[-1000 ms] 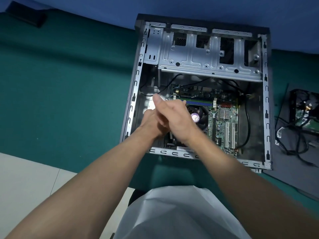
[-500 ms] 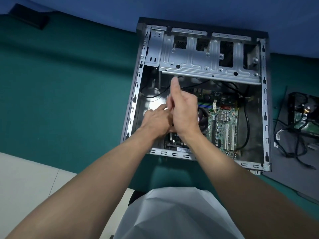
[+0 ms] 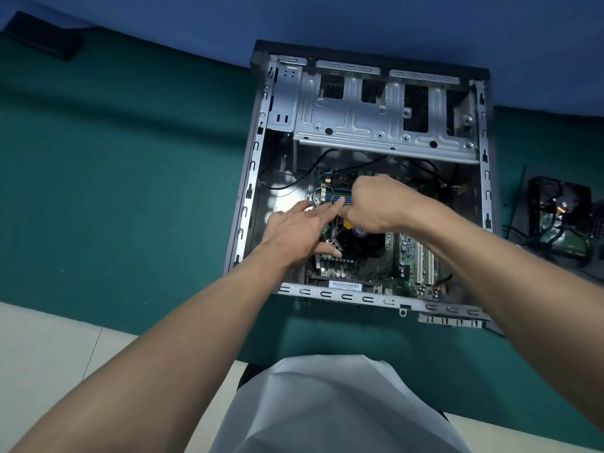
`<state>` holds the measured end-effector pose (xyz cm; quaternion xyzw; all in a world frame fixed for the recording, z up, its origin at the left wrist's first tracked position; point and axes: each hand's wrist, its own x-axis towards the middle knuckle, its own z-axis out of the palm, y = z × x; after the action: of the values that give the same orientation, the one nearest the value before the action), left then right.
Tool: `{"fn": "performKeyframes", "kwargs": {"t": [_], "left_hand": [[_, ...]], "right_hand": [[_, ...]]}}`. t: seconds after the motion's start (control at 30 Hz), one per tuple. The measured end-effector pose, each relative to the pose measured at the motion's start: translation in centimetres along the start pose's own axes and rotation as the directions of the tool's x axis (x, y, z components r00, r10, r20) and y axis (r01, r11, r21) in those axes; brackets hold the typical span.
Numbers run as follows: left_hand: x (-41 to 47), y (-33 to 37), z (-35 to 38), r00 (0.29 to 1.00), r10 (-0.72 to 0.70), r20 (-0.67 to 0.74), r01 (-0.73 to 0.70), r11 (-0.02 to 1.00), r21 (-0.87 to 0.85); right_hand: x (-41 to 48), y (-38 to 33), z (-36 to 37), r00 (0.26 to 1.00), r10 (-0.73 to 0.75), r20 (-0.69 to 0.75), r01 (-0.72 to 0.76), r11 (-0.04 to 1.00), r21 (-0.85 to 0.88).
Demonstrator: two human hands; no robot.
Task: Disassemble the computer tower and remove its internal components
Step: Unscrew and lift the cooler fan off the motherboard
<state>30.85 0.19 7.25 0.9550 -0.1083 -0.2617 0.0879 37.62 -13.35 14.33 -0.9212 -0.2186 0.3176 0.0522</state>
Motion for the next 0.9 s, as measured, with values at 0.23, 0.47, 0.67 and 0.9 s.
{"fn": "performKeyframes", "kwargs": {"t": [0.23,0.47,0.67,0.9], "left_hand": [[0.3,0.0,0.2,0.999,-0.038,0.005,0.038,0.999,-0.029],[0.3,-0.1,0.2,0.999,-0.034,-0.005,0.034,0.999,-0.042],[0.3,0.0,0.1,1.0,-0.013,-0.008,0.013,1.0,-0.008],[0.6,-0.1,0.5,0.998,-0.048,-0.031,0.047,0.998,-0.047]], "right_hand": [[-1.5,-1.4,-1.8,0.891,-0.446,0.081,0.44,0.809,-0.39],[-1.2,-1.1,-1.8,0.964,-0.26,0.062,0.266,0.954,-0.138],[-0.7,-1.1,-1.6,0.985,-0.074,0.154,0.093,0.989,-0.115],[-2.7,-0.8,-1.4,0.771,-0.618,0.153,0.591,0.606,-0.533]]}}
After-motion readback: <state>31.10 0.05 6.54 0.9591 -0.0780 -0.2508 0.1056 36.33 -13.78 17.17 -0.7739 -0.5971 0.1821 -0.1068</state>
